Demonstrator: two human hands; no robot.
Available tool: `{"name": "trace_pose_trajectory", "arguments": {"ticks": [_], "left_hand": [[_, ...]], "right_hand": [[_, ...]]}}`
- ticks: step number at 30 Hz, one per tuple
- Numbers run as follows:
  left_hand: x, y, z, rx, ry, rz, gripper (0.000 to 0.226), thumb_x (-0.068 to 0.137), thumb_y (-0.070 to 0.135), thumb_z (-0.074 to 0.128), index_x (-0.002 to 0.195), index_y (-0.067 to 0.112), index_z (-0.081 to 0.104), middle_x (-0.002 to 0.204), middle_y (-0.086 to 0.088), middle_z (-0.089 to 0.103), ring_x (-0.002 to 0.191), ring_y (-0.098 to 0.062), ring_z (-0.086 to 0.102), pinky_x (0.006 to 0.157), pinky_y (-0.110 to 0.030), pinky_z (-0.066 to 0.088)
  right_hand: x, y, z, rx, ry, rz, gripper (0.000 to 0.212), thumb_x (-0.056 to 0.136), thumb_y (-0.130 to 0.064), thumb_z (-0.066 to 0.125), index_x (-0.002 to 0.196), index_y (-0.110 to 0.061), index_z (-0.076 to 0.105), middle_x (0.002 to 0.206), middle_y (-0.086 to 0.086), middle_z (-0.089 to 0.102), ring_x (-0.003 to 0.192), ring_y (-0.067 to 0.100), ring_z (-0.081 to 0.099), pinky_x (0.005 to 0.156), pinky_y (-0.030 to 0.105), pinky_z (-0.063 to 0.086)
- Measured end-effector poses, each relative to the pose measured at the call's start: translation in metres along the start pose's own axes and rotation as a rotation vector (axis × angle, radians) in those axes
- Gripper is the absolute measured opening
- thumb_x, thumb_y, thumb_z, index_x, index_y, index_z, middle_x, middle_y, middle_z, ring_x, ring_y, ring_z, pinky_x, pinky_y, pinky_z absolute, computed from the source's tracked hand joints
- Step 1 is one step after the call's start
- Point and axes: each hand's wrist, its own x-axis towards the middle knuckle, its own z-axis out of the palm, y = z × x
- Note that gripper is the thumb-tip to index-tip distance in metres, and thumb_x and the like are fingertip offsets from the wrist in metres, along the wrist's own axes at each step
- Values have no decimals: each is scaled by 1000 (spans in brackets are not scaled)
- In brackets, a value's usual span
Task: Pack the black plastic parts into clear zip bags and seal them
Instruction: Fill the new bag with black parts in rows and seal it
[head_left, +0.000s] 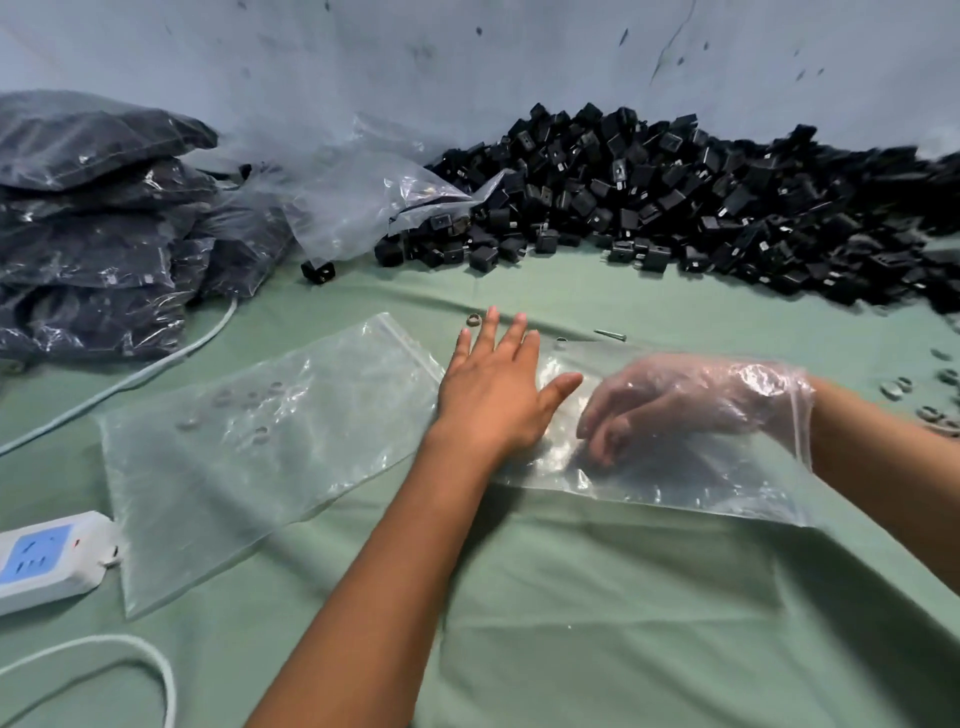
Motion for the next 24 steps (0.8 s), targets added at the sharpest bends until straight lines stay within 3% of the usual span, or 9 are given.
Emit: {"name": "trace_pose_trajectory", "arguments": {"ticks": [2,6,10,13,15,19,20,22,24], "left_hand": [[-1,2,5,20,-53,-23,86,98,73,12,164,18,11,172,1,-2,157,-23,-13,128,-47,-4],[-7,-1,13,52,-7,-92,89,97,73,11,163,14,15,172,-2,7,159,-24,-4,129,-45,1],[-14,2,16,56,24,-163,92,96,75,11,163,11,14,172,-3,7,159,-26,-4,127,-44,0],[-14,6,12,71,0,-177,92,97,74,11,164,12,10,172,-4,1,158,-28,-7,128,-47,-3],[-12,10,8,91,-42,-190,93,96,75,10,164,12,5,172,-5,-4,157,-29,-12,126,-49,-9],[-4,24,2,85,-37,-212,97,94,78,8,164,11,1,171,-9,-8,157,-30,-17,124,-51,-14],[0,29,-1,69,-14,-205,97,94,78,9,164,11,1,171,-10,-7,157,-30,-17,125,-51,-13],[12,41,-6,12,15,-157,94,95,77,12,164,13,5,171,-11,-6,157,-31,-15,126,-50,-12],[24,58,-10,-35,18,-67,89,98,74,18,163,14,13,171,-12,-3,157,-32,-12,127,-50,-8]], "right_hand": [[-6,-4,0,-27,74,71,40,101,-23,68,130,4,62,128,34,64,118,49,64,107,62,48],[-34,-8,-4,89,185,220,27,98,-8,65,121,6,67,123,34,66,118,52,62,105,69,44],[-75,-15,-11,-69,266,320,17,100,-8,64,112,-2,75,113,22,74,103,35,74,84,34,62],[-101,-20,-26,-203,544,582,17,97,2,63,87,-3,76,89,21,77,78,30,77,60,28,60],[-104,-28,-39,-380,753,699,18,98,0,60,85,-2,72,76,17,76,68,30,76,53,29,58],[-72,-35,-65,-504,1351,460,12,95,-6,64,90,-8,75,71,9,75,49,14,70,42,23,51],[-57,-36,-69,-556,1379,414,14,94,-7,63,90,-10,75,75,8,76,55,15,72,46,26,54],[-29,-32,-82,-793,1314,404,16,93,-11,63,100,-13,77,96,8,78,87,25,74,73,39,61],[-7,-22,-99,-1071,1129,497,36,94,-15,64,130,-14,66,131,13,66,123,34,58,103,44,50]]}}
